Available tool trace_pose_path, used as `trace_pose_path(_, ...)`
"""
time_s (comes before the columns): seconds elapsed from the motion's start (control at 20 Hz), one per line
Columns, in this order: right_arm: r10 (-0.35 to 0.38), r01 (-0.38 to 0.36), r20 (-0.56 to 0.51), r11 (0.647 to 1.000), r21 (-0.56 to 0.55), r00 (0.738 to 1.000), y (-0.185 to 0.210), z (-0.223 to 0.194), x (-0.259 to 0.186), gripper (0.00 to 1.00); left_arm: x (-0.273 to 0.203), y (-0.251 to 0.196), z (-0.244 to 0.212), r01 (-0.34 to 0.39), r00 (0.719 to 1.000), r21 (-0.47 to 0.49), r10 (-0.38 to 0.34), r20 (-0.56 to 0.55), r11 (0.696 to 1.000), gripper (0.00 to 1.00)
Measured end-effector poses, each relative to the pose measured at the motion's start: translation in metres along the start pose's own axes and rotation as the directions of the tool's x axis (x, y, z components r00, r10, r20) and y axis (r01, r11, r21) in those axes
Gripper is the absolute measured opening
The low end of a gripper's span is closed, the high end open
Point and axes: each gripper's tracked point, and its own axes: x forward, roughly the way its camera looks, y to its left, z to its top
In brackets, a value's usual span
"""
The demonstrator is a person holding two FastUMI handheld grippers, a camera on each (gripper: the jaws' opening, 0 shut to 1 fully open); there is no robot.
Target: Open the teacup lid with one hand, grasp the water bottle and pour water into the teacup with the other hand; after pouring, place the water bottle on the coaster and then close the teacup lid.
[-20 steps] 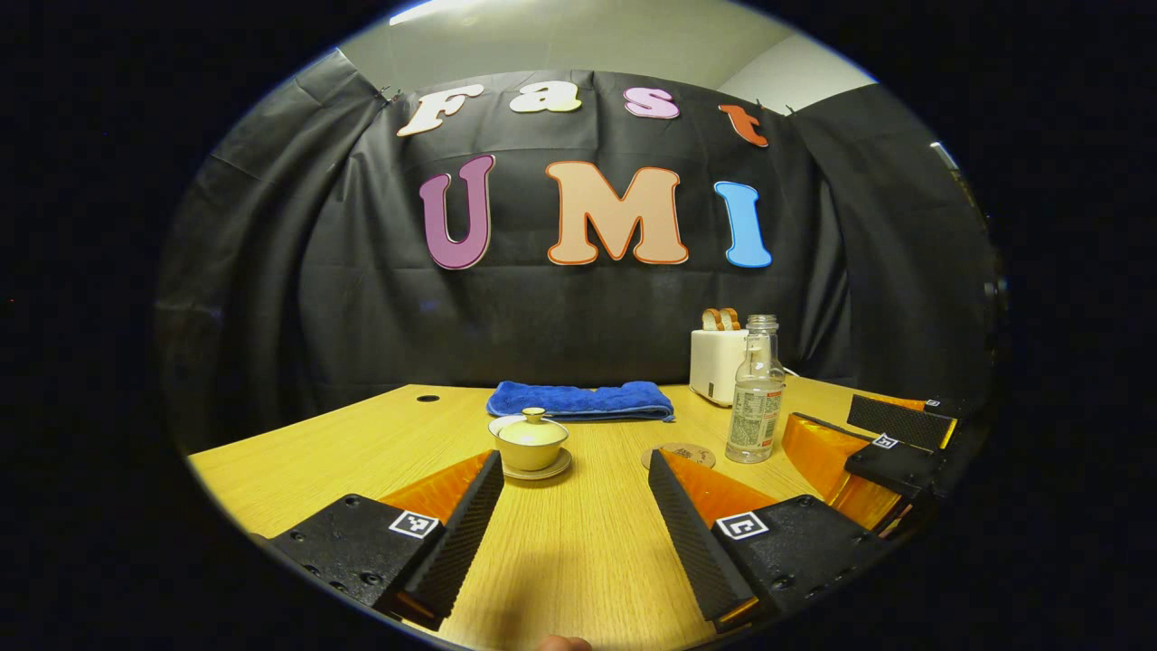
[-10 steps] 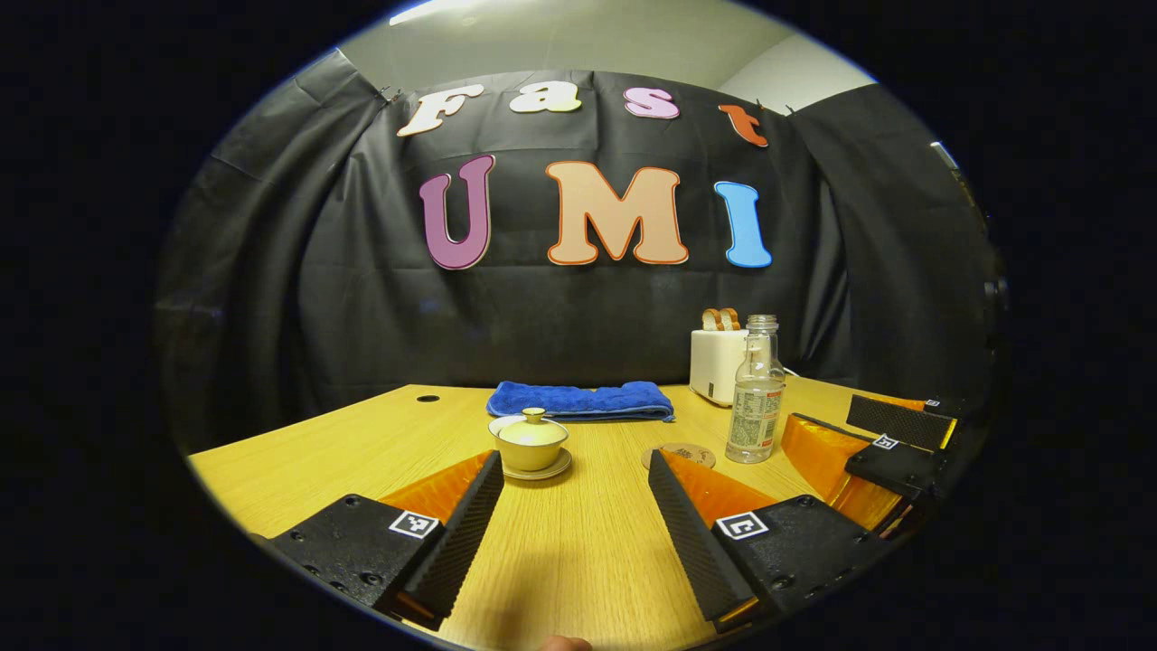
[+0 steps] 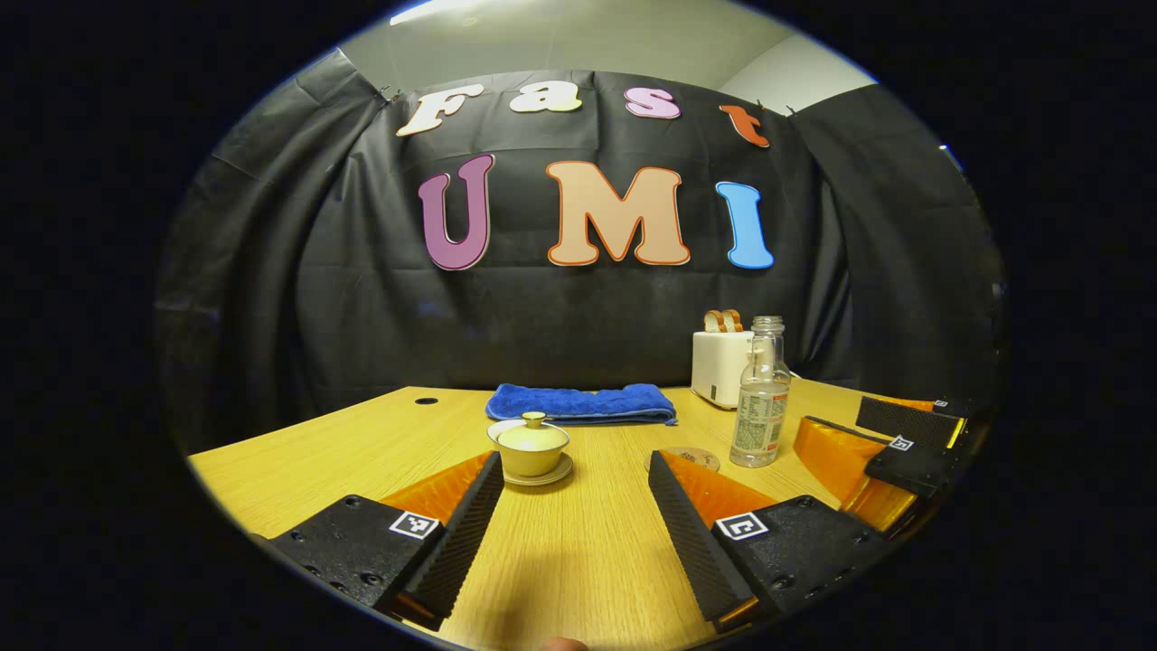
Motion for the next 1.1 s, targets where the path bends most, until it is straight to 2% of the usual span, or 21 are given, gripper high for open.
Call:
trace_pose_path(0.05,-0.005,0.005,0.000,1.000,0.000,1.000,-0.005,-0.001,0.002,0.96,0.008,0.000,0.001,0.007,1.000,0.001,-0.007,0.002,1.000,0.95)
trace_pose_path(0.3,-0.040,0.040,0.001,0.999,-0.002,0.999,-0.030,0.000,0.011,0.99,0.052,0.015,-0.003,-0.028,1.000,0.006,0.028,-0.007,1.000,0.95)
trace_pose_path(0.35,-0.048,0.048,0.001,0.999,-0.002,0.999,-0.035,0.000,0.012,0.96,0.060,0.018,-0.002,-0.032,0.999,0.015,0.032,-0.012,0.999,0.95)
trace_pose_path(0.4,-0.058,0.058,0.002,0.998,-0.002,0.998,-0.041,0.001,0.014,0.99,0.068,0.022,-0.005,-0.042,0.999,0.017,0.042,-0.021,0.999,0.95)
trace_pose_path(0.55,-0.084,0.084,0.003,0.996,-0.002,0.996,-0.054,0.001,0.017,1.00,0.092,0.024,-0.010,-0.040,0.998,0.017,0.041,-0.058,0.999,0.94)
trace_pose_path(0.7,-0.095,0.095,0.003,0.996,-0.003,0.996,-0.060,0.002,0.019,1.00,0.114,0.031,-0.008,-0.064,0.996,0.054,0.068,-0.063,0.996,0.95)
trace_pose_path(0.85,-0.094,0.094,0.004,0.996,-0.004,0.996,-0.061,0.001,0.020,0.96,0.129,0.035,-0.002,-0.074,0.996,0.063,0.077,-0.053,0.995,0.95)
trace_pose_path(0.9,-0.094,0.094,0.004,0.996,-0.003,0.996,-0.061,0.002,0.020,0.99,0.133,0.036,0.001,-0.081,0.995,0.069,0.084,-0.050,0.994,0.95)
trace_pose_path(0.95,-0.092,0.092,0.004,0.996,-0.004,0.996,-0.062,0.001,0.019,0.96,0.137,0.038,0.002,-0.086,0.994,0.080,0.090,-0.054,0.993,0.95)
trace_pose_path(1.1,-0.090,0.090,0.004,0.996,-0.004,0.996,-0.063,0.001,0.020,0.96,0.145,0.042,0.002,-0.095,0.993,0.079,0.100,-0.068,0.992,0.96)
